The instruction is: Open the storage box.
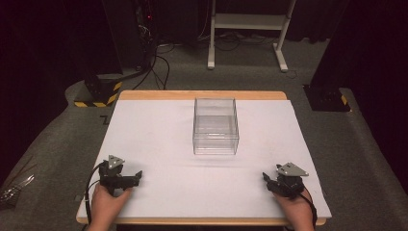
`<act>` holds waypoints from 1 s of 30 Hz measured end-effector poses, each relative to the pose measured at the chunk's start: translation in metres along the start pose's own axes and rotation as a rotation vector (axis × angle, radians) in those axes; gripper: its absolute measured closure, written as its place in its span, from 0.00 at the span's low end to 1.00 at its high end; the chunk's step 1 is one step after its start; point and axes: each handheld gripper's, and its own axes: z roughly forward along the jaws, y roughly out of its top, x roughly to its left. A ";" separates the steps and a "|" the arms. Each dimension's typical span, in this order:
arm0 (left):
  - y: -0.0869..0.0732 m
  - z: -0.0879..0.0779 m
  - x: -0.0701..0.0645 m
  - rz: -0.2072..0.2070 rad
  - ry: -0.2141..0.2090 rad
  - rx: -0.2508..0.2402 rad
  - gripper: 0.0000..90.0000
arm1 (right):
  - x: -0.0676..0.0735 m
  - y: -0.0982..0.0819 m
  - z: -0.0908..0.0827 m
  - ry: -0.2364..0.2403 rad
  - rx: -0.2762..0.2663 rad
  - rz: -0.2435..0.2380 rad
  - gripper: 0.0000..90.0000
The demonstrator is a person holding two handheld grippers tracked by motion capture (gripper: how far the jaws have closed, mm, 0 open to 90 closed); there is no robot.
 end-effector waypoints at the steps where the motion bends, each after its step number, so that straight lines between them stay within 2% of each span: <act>1: 0.000 0.000 0.000 0.000 0.000 0.000 0.01 | 0.000 0.000 0.000 0.000 -0.001 0.001 0.40; 13: 0.000 0.000 0.000 -0.002 -0.001 0.000 0.01 | 0.000 -0.001 -0.001 0.004 -0.014 0.003 0.40; 20: 0.000 0.000 0.000 -0.005 -0.001 0.000 0.01 | -0.003 -0.002 -0.004 0.020 -0.040 0.032 0.42; 26: 0.000 0.000 0.000 -0.001 0.000 0.001 0.01 | -0.001 -0.001 -0.007 0.028 -0.056 0.028 0.43; 30: 0.000 0.000 0.000 0.000 0.000 0.000 0.01 | 0.002 0.002 -0.007 0.033 -0.061 0.003 0.42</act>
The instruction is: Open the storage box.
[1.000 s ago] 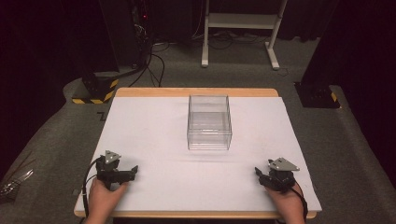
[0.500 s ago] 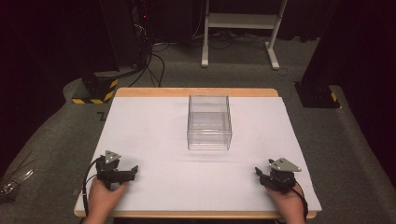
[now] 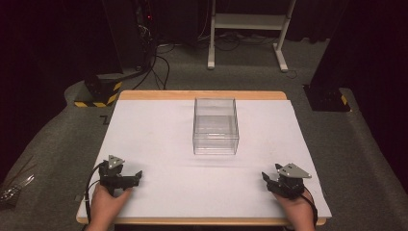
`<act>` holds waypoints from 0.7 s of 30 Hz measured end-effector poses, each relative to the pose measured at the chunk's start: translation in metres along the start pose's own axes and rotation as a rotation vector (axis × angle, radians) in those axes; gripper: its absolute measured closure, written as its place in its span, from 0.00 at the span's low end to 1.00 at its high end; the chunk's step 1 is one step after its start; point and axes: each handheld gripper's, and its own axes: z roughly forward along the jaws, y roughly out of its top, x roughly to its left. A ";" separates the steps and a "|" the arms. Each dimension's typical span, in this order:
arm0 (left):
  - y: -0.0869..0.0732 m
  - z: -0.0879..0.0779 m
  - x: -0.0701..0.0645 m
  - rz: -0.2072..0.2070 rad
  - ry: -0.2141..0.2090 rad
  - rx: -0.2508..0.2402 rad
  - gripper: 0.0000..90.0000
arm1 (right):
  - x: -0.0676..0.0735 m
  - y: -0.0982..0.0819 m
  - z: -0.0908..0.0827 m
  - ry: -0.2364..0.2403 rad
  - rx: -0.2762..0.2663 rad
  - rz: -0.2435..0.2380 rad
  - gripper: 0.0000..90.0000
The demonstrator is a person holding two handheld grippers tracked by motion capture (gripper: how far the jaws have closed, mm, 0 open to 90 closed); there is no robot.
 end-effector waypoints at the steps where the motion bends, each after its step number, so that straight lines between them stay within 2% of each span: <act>1: 0.000 0.000 0.000 0.000 0.000 0.000 0.01 | 0.001 0.001 0.000 0.003 0.000 0.004 0.42; 7: 0.000 0.000 0.000 -0.001 0.000 0.000 0.01 | 0.007 0.004 -0.001 0.028 -0.017 0.008 0.42; 11: 0.000 0.000 0.000 0.000 0.000 0.000 0.01 | 0.009 0.008 -0.005 0.040 -0.049 0.019 0.41; 19: 0.000 0.000 0.000 -0.001 -0.001 0.000 0.01 | 0.015 0.010 -0.006 0.054 -0.068 0.003 0.42; 21: 0.000 0.000 0.000 -0.001 -0.001 0.001 0.01 | 0.017 0.010 -0.006 0.056 -0.067 -0.023 0.43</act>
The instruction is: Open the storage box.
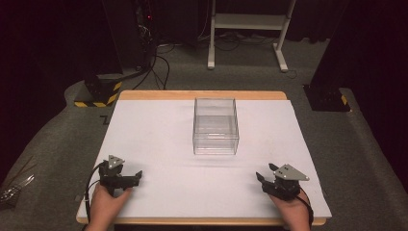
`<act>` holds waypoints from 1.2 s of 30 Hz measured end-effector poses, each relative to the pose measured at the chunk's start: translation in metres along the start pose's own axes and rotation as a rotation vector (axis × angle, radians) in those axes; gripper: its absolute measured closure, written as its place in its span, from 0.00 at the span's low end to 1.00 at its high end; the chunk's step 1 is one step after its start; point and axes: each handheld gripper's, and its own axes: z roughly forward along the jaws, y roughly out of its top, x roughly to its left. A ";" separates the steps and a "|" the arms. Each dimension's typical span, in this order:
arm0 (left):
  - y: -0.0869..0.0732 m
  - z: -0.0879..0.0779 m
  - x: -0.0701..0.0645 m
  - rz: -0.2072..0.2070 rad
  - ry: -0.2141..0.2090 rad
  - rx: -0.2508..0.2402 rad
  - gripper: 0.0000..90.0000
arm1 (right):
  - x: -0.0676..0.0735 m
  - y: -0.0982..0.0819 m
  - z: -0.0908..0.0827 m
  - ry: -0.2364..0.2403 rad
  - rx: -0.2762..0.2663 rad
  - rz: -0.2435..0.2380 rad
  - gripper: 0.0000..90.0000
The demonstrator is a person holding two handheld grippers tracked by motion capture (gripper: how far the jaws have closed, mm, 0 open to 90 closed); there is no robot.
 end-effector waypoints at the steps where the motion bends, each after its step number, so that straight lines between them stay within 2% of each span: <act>1: 0.000 0.000 0.000 0.000 0.000 0.000 0.01 | 0.001 0.000 0.000 0.002 0.004 -0.008 0.44; 14: 0.000 0.000 0.000 0.000 0.000 0.000 0.01 | 0.013 0.004 0.004 0.038 -0.005 -0.034 0.45; 16: 0.000 0.000 0.000 0.001 0.000 -0.001 0.01 | 0.017 0.005 0.006 0.047 -0.003 -0.049 0.45; 21: 0.000 0.000 0.000 0.000 0.000 -0.001 0.01 | 0.025 0.009 0.007 0.064 -0.019 -0.040 0.47; 24: 0.000 0.000 0.000 0.000 0.000 -0.001 0.01 | 0.029 0.011 0.009 0.070 -0.020 -0.064 0.49; 29: 0.000 0.000 0.000 0.000 0.000 -0.001 0.01 | 0.039 0.015 0.014 0.095 -0.014 -0.072 0.46; 34: 0.000 0.000 0.000 0.000 0.000 0.000 0.01 | 0.046 0.021 0.018 0.123 -0.030 -0.058 0.51; 36: 0.000 0.000 0.000 -0.004 -0.001 0.000 0.01 | 0.049 0.023 0.018 0.112 -0.040 -0.074 0.53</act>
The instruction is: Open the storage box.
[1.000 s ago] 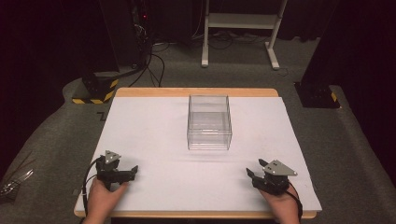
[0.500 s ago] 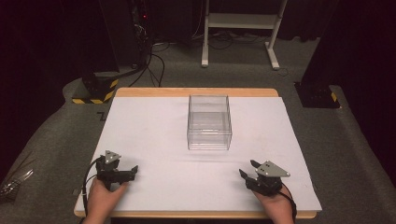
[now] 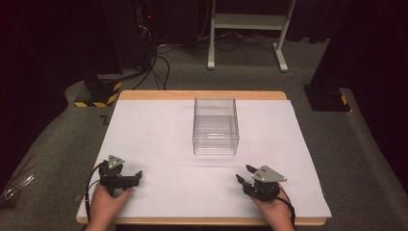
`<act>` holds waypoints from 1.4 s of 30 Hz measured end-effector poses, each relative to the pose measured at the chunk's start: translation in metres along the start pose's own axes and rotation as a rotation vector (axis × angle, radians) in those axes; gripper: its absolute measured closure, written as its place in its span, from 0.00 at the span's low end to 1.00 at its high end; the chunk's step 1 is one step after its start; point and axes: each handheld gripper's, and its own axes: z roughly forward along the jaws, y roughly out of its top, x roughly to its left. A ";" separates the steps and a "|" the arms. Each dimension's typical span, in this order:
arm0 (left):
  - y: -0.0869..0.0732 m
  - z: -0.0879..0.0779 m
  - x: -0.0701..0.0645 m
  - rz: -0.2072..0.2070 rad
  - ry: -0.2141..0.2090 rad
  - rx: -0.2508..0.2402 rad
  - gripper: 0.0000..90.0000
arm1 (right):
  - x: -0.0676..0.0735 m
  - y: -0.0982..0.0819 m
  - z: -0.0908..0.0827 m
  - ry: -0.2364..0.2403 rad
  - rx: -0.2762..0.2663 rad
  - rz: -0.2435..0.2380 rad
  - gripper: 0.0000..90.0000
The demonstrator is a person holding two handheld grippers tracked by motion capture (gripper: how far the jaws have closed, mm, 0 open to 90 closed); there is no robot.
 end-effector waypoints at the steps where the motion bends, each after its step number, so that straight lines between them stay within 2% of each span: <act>1: 0.000 0.000 0.000 0.000 0.000 0.000 0.01 | 0.000 0.002 0.000 0.002 0.001 0.007 0.53; 8: 0.000 0.000 0.000 0.003 0.001 0.000 0.01 | -0.004 0.013 0.006 0.019 0.008 0.060 0.52; 10: 0.000 0.000 0.000 0.003 0.000 0.000 0.01 | -0.005 0.021 0.013 0.035 -0.006 0.093 0.52; 14: 0.000 0.000 0.000 0.000 -0.001 -0.001 0.01 | -0.004 0.028 0.020 0.038 -0.015 0.121 0.53; 21: 0.000 0.000 0.000 0.000 0.000 0.000 0.01 | 0.000 0.037 0.030 0.055 -0.028 0.122 0.53; 30: 0.000 0.000 0.000 0.000 -0.001 0.000 0.01 | 0.002 0.052 0.043 0.052 -0.059 0.123 0.60; 33: 0.000 0.000 0.000 0.000 -0.001 0.000 0.01 | 0.000 0.055 0.046 0.069 -0.077 0.138 0.62; 42: 0.000 0.000 0.000 -0.001 -0.001 -0.001 0.01 | -0.005 0.063 0.059 0.074 -0.068 0.148 0.60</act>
